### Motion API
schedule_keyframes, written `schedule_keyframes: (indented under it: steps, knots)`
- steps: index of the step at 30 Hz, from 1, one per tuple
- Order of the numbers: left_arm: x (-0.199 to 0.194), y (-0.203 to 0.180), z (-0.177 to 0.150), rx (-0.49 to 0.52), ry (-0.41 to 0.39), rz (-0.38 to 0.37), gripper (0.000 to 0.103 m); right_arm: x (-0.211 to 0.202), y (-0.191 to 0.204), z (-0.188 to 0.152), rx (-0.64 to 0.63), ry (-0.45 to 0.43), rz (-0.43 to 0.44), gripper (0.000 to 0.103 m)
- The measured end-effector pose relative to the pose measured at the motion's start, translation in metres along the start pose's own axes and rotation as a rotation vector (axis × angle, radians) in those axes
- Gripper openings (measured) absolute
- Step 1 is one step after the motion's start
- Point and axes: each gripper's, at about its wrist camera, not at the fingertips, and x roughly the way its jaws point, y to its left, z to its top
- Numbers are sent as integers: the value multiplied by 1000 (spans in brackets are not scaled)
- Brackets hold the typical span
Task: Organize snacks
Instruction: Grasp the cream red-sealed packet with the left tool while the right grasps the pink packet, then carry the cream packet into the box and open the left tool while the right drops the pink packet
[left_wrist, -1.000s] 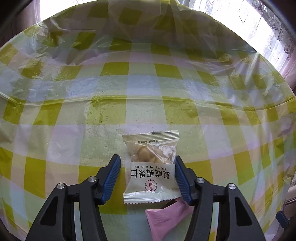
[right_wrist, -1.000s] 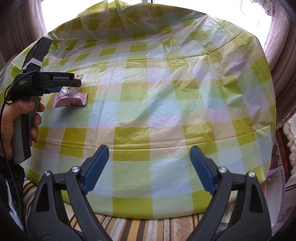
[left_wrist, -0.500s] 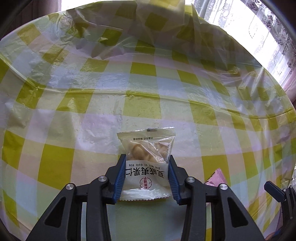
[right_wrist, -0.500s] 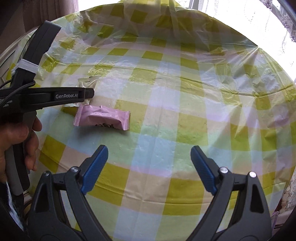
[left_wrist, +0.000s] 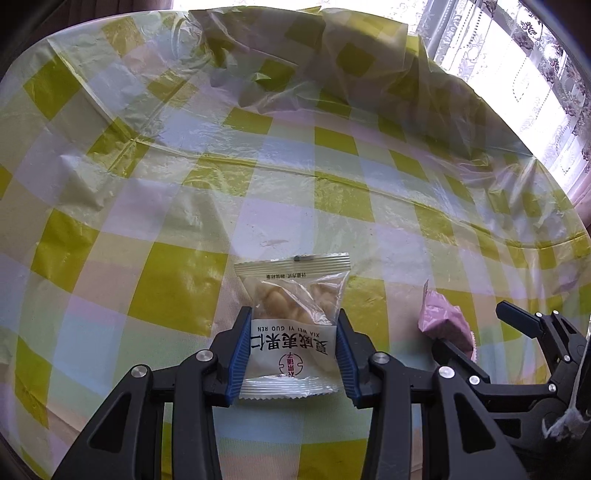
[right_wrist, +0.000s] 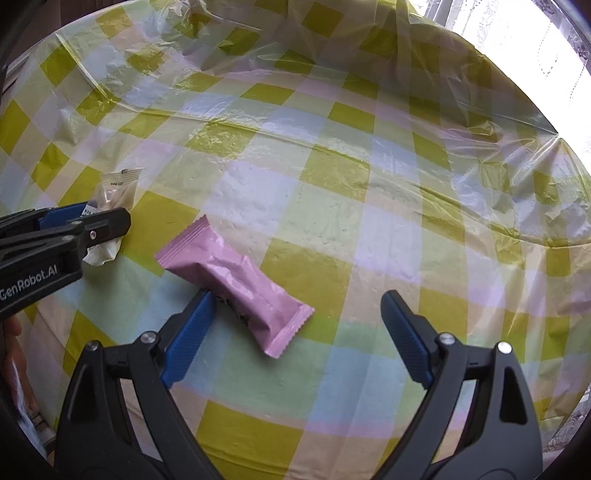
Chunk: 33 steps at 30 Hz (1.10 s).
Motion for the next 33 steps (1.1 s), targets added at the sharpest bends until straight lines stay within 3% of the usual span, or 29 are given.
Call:
schedule_keyframes:
  steps: [11, 20, 23, 25, 31, 33]
  knots:
    - [-4, -5, -3, 49, -10, 42, 43, 13, 0, 9, 77, -5, 37, 91]
    - [-3, -17, -7, 113, -19, 114, 46, 14, 1, 10, 97, -27, 90, 78]
    - [-3, -17, -8, 128, -21, 121, 45, 10, 2, 9, 87, -39, 94, 65]
    - [-4, -17, -8, 129, -23, 120, 45, 8, 4, 9, 77, -46, 98, 47]
    - [-5, -18, -10, 137, -27, 119, 44, 4, 8, 4, 66, -53, 89, 27]
    - [-5, -20, -10, 143, -24, 115, 44, 2, 9, 1, 69, -54, 81, 25]
